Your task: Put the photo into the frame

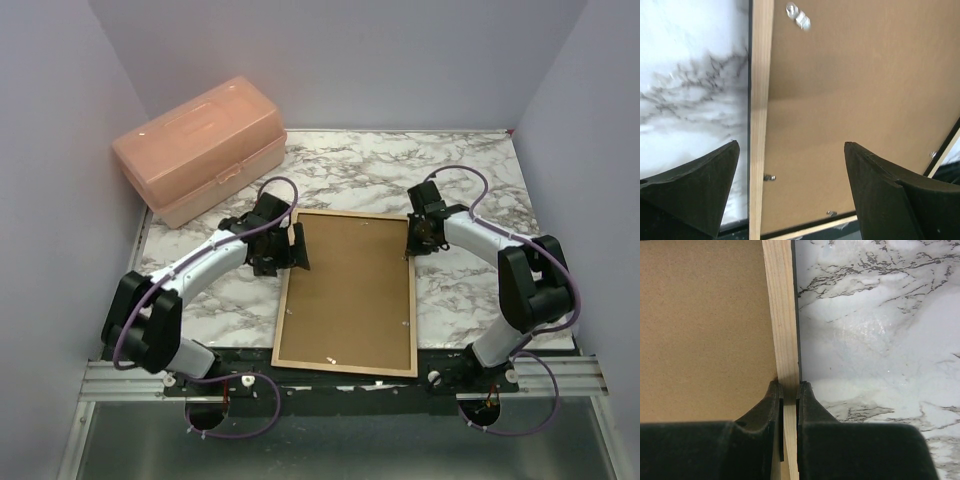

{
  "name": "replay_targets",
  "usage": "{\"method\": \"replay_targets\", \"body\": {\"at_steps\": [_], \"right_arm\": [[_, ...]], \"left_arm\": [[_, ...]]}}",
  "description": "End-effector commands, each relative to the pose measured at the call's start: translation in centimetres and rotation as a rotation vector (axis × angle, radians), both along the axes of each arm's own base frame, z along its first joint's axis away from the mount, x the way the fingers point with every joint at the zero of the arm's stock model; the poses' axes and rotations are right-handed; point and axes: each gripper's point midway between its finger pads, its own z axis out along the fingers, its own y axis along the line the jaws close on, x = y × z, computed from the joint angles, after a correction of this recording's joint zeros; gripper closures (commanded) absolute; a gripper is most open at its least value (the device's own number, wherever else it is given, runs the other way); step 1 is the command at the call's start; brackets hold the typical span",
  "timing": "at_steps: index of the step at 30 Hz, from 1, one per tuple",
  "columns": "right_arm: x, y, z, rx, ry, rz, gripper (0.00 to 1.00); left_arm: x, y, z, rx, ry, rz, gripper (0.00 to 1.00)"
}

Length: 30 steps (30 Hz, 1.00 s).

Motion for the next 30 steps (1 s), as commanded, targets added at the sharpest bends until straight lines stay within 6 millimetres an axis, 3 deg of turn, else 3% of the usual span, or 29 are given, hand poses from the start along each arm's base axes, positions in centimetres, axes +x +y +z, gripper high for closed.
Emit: {"method": "replay_targets", "body": {"at_steps": [1, 7, 12, 22, 26, 30], "right_arm": [[1.2, 0.5, 1.2, 0.027, -0.060, 0.026, 0.94], [1.2, 0.6, 1.8, 0.029, -0.077, 0.038, 0.94], [1.2, 1.0, 1.9, 0.050, -0.084, 0.060, 0.94], [1.1, 1.3, 2.1, 0.069, -0.096, 0.078, 0.94], [1.1, 1.4, 2.2, 0.077, -0.099, 0.079, 0.94], [1.1, 1.2, 2.1, 0.066, -0.090, 0.064, 0.94]], "left_arm": [[4.4, 0.0, -0.2, 0.028, -0.020, 0.061, 0.12], [7.3, -0.2, -2.1, 0.118, 0.013, 0.091, 0.18], [8.4, 0.3, -3.5, 0.179, 0.025, 0.108, 0.26], [10.7, 1.7, -5.0, 0.336, 0.041, 0.147, 0.28], [11.0, 1.8, -6.1, 0.366, 0.070, 0.136, 0.28], [10.2, 1.7, -7.0, 0.361, 0.088, 0.114, 0.40]]}}
